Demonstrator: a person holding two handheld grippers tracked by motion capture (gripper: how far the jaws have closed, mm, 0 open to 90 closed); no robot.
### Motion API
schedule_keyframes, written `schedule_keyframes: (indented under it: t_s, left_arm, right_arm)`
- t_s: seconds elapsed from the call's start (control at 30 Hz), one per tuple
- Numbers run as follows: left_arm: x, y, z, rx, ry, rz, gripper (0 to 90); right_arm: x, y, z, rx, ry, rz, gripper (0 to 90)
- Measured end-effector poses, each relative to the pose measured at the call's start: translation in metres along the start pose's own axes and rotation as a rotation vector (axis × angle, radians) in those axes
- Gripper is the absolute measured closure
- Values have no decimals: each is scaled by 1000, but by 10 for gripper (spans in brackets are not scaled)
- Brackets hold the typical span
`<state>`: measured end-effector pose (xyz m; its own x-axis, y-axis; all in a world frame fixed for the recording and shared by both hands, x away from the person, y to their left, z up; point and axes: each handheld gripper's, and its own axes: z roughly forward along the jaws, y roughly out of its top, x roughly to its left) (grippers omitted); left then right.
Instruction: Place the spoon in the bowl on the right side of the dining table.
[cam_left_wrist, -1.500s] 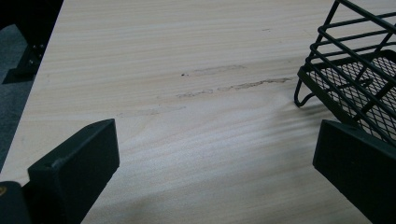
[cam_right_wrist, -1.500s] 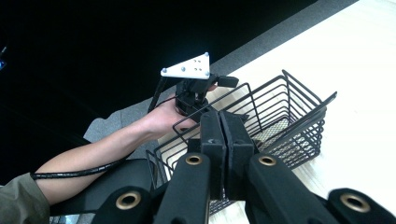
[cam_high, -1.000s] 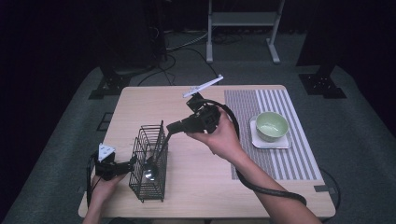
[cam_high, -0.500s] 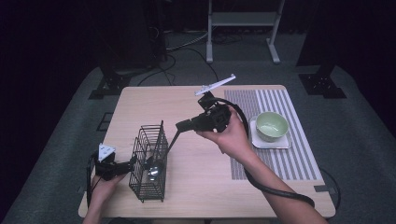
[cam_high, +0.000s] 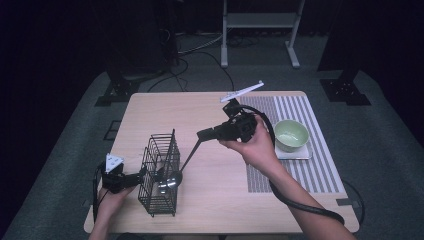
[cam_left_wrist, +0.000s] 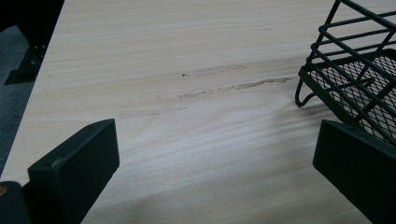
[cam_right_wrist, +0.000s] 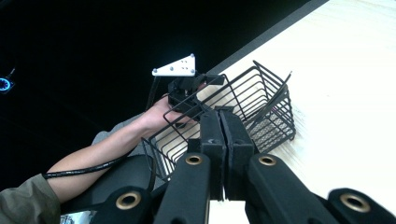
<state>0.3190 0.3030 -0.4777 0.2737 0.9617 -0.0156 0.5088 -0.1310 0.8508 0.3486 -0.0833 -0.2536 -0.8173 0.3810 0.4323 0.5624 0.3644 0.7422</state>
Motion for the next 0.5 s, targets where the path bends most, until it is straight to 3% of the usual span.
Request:
schedule_keyframes:
  t_s: [0.5]
  left_arm:
    - [0, 0, 0, 2, 0, 0, 0]
  right_arm:
    - [-17, -16, -7, 6, -23, 37, 886]
